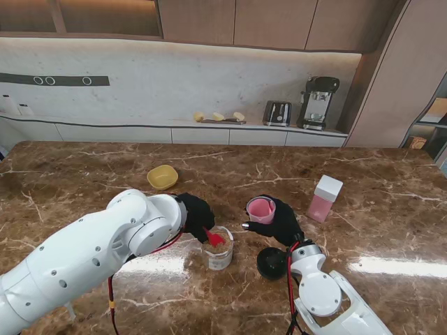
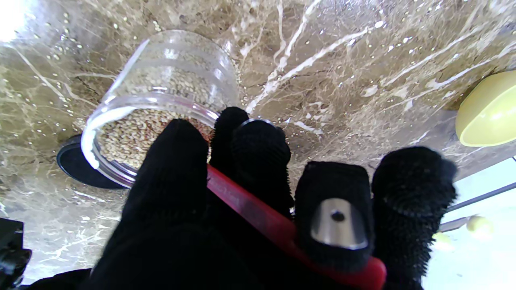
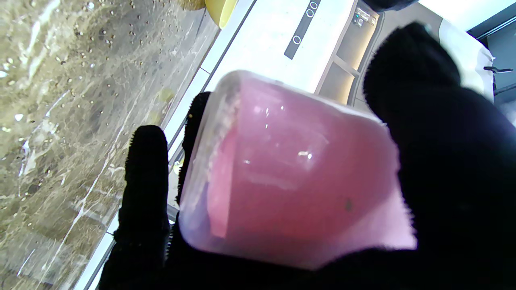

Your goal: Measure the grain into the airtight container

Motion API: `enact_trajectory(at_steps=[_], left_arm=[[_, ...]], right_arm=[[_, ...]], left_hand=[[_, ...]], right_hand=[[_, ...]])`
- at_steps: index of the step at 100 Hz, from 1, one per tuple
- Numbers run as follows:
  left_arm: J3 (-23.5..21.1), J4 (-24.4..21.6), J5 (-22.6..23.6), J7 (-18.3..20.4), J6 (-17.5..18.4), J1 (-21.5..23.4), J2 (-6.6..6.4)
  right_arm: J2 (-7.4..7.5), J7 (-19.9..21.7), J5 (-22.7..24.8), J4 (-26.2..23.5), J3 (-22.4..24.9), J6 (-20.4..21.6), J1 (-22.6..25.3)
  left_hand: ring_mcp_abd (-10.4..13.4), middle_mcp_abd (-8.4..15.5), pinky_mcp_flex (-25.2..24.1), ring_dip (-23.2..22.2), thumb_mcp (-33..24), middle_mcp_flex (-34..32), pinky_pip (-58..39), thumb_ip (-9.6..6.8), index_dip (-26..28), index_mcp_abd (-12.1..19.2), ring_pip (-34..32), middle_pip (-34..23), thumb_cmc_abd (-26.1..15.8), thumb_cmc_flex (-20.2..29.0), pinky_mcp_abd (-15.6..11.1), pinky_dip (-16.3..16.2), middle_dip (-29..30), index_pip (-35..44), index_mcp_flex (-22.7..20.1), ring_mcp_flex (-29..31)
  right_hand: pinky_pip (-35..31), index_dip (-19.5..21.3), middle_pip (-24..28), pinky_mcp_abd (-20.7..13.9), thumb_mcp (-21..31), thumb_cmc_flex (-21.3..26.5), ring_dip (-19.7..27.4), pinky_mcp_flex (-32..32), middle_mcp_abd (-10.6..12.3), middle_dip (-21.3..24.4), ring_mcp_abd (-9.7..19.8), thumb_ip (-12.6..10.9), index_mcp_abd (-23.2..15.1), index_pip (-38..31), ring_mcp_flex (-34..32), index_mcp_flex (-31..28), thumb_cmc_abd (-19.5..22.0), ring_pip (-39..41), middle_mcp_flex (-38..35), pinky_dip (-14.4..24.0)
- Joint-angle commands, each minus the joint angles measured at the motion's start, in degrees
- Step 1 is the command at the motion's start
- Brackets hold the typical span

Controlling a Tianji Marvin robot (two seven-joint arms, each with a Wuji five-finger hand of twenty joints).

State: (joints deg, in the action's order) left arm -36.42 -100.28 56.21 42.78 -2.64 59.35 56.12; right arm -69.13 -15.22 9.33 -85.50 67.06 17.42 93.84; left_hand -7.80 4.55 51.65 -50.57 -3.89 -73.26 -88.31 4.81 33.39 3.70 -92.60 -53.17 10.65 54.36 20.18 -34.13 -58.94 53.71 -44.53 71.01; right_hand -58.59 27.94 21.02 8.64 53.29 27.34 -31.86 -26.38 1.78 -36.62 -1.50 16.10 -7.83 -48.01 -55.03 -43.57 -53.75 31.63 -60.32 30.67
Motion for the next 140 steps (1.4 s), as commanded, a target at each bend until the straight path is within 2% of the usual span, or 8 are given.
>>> enact_trajectory(at_steps=[1, 21, 33, 46, 75, 108, 119, 140], left_arm=[[0.4, 0.1, 0.5, 0.2, 0.1, 0.7, -0.19], [-0.7, -0.1, 1.1, 0.2, 0.8, 1.4, -0.14], [-0.8, -0.1, 1.0, 0.2, 1.0, 1.4, -0.16], [-1.4, 0.0, 0.6, 0.0, 1.2, 1.8, -0.18], [-3.1, 0.1, -0.9, -0.7, 1.4, 3.1, -0.18], [-4.2, 0.0, -3.5, 0.0, -0.3, 3.6, -0.32], [-4.6, -0.6, -2.4, 0.2, 0.0, 3.9, -0.27], [-3.9, -2.0, 0.3, -0.5, 0.5, 3.9, 0.05]], right_arm=[[-0.15, 0.9, -0.3, 0.3, -0.1, -0.1, 0.3], [-0.15, 0.8, -0.3, 0.3, -0.1, -0.4, 0.4], [-0.13, 1.0, -0.3, 0.3, -0.1, -0.5, 0.3], [-0.13, 1.0, -0.4, 0.3, -0.2, -0.6, 0.3], [-0.09, 1.3, -0.5, 0.5, -0.3, -0.6, 0.1], [-0.04, 1.5, -0.5, 0.6, -0.6, -0.7, 0.0], [-0.05, 1.6, -0.6, 0.6, -0.6, -0.7, 0.0], [-0.06, 1.6, -0.7, 0.7, -0.6, -0.7, -0.1]], left_hand=[[2.8, 2.4, 0.4, 0.0, 2.1, -0.7, -4.3, -1.07, 0.7, 3.6, -4.4, 0.9, -3.1, 0.1, -0.2, -0.5, -0.6, -1.8, 3.1, 1.8], [3.0, 3.0, -0.9, -0.2, 5.1, 1.4, -4.3, -0.36, 7.2, 10.1, -4.1, 1.1, -6.7, -0.1, -0.6, -1.4, 0.9, 1.4, 10.8, 1.8], [3.0, 3.1, -1.2, -0.2, 6.2, 1.9, -4.5, 0.25, 10.8, 11.5, -4.1, 0.8, -9.0, -1.1, -0.6, -1.9, 1.2, 0.8, 13.1, 1.8], [3.0, 2.8, -1.1, -0.2, 6.7, 1.8, -4.8, 0.53, 14.2, 13.9, -4.1, -0.2, -10.8, -0.8, -0.4, -2.3, 1.5, 0.0, 12.9, 1.8], [1.8, 2.8, -0.4, -0.7, 6.6, 0.0, -5.3, 0.09, 18.2, 15.4, -4.5, -3.6, -11.0, 0.0, 1.3, -2.7, 0.5, -0.3, 12.8, 1.7], [0.7, 1.7, 0.1, -0.7, 6.1, -1.0, -5.1, -0.30, 16.2, 13.4, -4.7, -4.8, -9.5, 2.2, 3.0, -2.6, 0.2, -2.1, 11.5, 1.7], [0.5, 2.0, 0.3, -0.7, 5.9, -1.3, -5.0, -0.45, 13.4, 10.7, -4.9, -5.2, -8.6, 3.7, 3.2, -2.6, 0.2, -3.4, 9.8, 1.7], [0.8, 2.5, 0.7, -0.5, 5.8, -2.1, -5.1, -0.73, 10.1, 8.3, -5.2, -5.3, -7.6, 4.5, 2.3, -2.4, 0.3, -3.9, 8.2, 1.7]], right_hand=[[1.1, 0.3, -0.1, -0.1, 10.7, 3.4, 0.4, 0.4, 1.9, 0.6, 1.7, 0.5, -9.8, -2.7, 1.6, -5.2, 12.2, 0.0, 0.7, 1.2], [1.1, 0.3, -0.1, -0.2, 10.6, 3.2, 0.4, 0.5, 1.9, 0.7, 1.7, 0.6, -9.7, -2.8, 1.6, -5.3, 12.3, 0.0, 0.8, 1.2], [1.2, 0.3, -0.1, -0.2, 10.5, 3.0, 0.4, 0.6, 2.0, 0.8, 1.7, 0.6, -9.7, -2.8, 1.7, -5.3, 12.4, 0.0, 0.7, 1.2], [1.2, 0.3, -0.1, -0.2, 10.5, 3.0, 0.4, 0.6, 1.9, 1.0, 1.6, 0.6, -9.7, -2.7, 1.7, -5.2, 12.5, 0.1, 0.8, 1.2], [1.3, 0.3, -0.1, -0.3, 10.5, 2.8, 0.4, 0.7, 1.8, 1.2, 1.6, 0.6, -9.6, -2.7, 1.8, -5.2, 12.6, 0.1, 0.8, 1.2], [1.4, 0.3, -0.1, -0.3, 10.4, 2.6, 0.4, 0.8, 1.9, 1.5, 1.7, 0.6, -9.6, -2.6, 1.8, -4.9, 12.7, 0.1, 0.8, 1.2], [1.4, 0.3, -0.1, -0.3, 10.4, 2.5, 0.4, 0.8, 1.9, 1.7, 1.7, 0.7, -9.6, -2.6, 1.8, -4.9, 12.8, 0.0, 0.9, 1.2], [1.5, 0.3, -0.1, -0.3, 10.3, 2.2, 0.4, 0.8, 1.9, 2.0, 1.6, 0.7, -9.5, -2.6, 1.9, -4.9, 13.0, 0.0, 0.9, 1.1]])
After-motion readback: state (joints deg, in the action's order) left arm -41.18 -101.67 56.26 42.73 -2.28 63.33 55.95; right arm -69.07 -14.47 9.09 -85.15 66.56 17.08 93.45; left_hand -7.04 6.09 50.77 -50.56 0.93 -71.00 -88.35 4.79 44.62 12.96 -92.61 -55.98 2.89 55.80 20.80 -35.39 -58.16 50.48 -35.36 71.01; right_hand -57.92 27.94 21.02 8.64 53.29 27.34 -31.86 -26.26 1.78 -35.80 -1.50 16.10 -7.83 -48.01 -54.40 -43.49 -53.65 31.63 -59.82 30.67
